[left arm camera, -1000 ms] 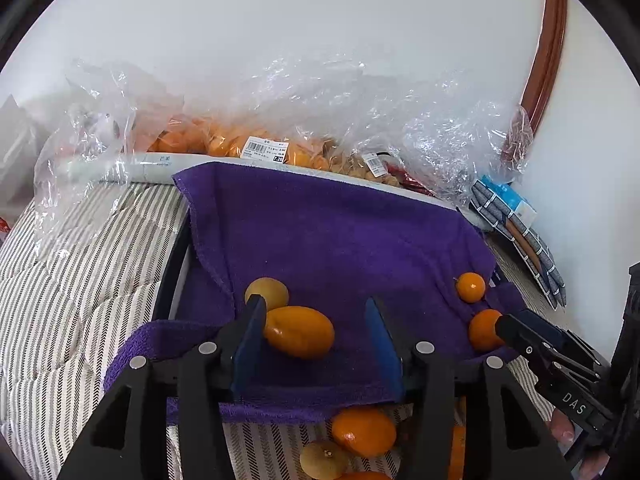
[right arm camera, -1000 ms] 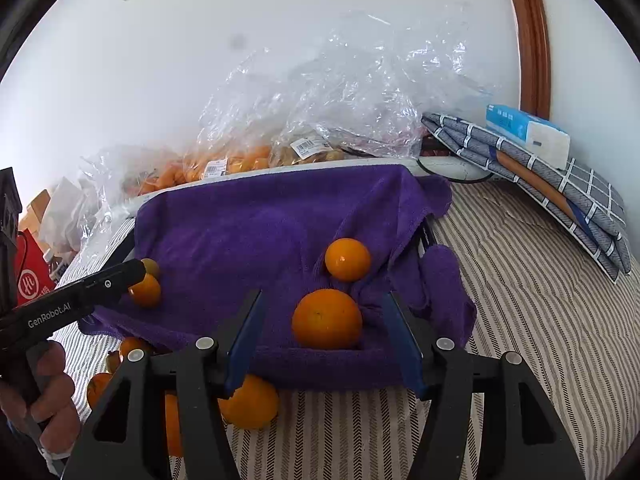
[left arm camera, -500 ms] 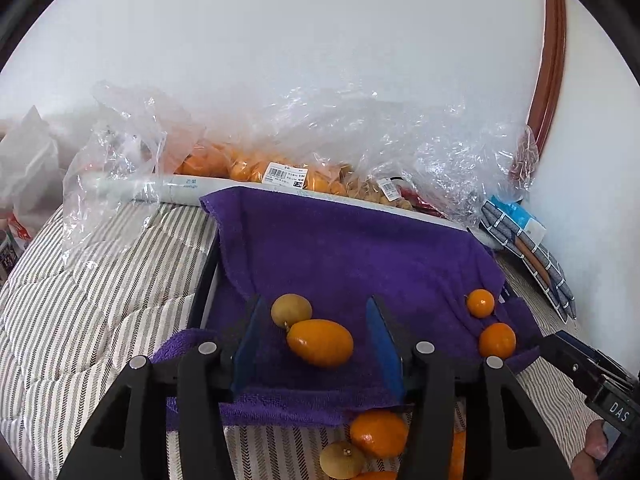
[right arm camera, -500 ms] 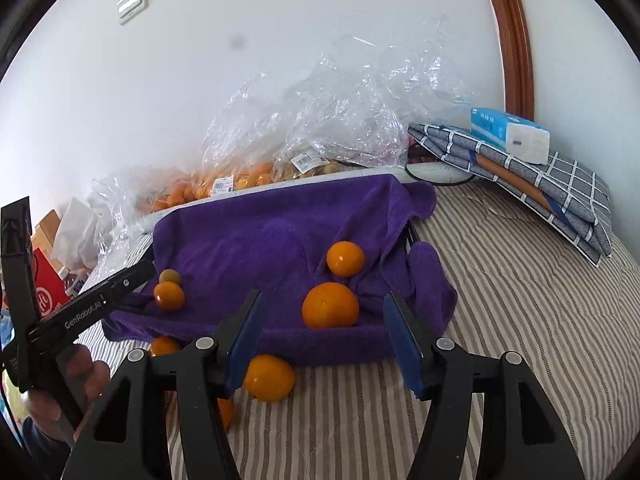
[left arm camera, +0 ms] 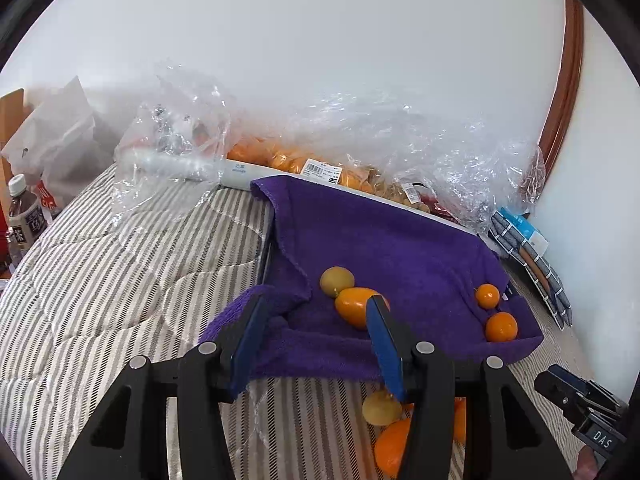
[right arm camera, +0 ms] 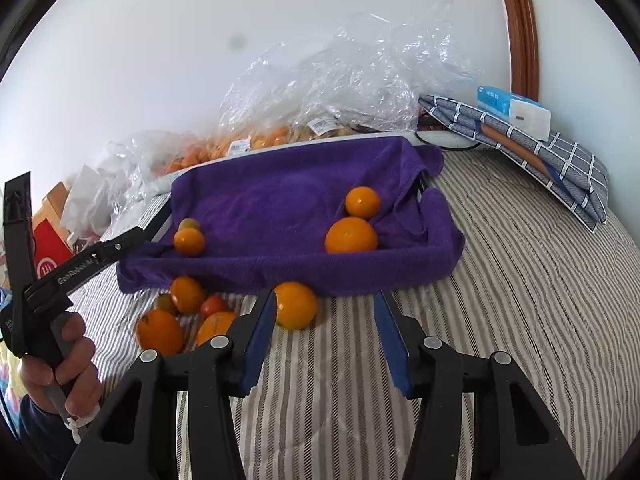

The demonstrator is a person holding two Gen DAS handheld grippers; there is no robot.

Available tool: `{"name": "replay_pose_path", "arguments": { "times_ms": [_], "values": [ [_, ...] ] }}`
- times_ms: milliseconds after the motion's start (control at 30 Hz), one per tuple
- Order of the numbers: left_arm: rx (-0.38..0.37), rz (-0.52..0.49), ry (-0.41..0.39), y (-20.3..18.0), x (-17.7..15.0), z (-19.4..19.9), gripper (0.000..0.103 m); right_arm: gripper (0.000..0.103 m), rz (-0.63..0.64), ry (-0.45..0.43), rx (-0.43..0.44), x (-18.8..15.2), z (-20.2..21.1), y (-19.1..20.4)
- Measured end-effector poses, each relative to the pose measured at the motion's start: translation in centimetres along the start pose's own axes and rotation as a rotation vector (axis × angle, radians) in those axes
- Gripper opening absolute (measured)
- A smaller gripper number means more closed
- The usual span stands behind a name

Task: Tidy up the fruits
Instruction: 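Grasp a third orange with the right tool while the left tool grasps a stemmed orange fruit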

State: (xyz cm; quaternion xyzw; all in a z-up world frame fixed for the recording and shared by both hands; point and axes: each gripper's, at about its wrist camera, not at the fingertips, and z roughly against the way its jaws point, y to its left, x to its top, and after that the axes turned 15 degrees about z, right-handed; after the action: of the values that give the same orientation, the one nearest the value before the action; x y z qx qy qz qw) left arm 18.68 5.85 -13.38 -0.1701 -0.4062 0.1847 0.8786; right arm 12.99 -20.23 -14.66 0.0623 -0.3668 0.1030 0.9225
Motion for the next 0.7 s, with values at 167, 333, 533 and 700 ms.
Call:
{"name": "replay_pose_path", "arguments": {
  "times_ms": [167,333,533,700],
  "values": [
    [0.015,-0.02,0.014,0.8,-0.9,1.3,0.05,0.046,0.025,0.0,0.028,-0.6,0.1,1.3],
    [0.004,0.007,0.039,1.8,-1.1,1.9,0.051,0.041,0.054,0.051,0.037,0.0,-2.0,2.1],
    [-0.008,0.016,0.082,1.9,-1.0,1.2,0.051,0.04,0.051,0.081,0.032,0.7,-4.3,2.1],
    [-0.04,0.012,0.114,1.7,-1.3,0.9,0.051,0.036,0.056,0.134,0.056,0.9,-5.9,2.2]
  ]
}}
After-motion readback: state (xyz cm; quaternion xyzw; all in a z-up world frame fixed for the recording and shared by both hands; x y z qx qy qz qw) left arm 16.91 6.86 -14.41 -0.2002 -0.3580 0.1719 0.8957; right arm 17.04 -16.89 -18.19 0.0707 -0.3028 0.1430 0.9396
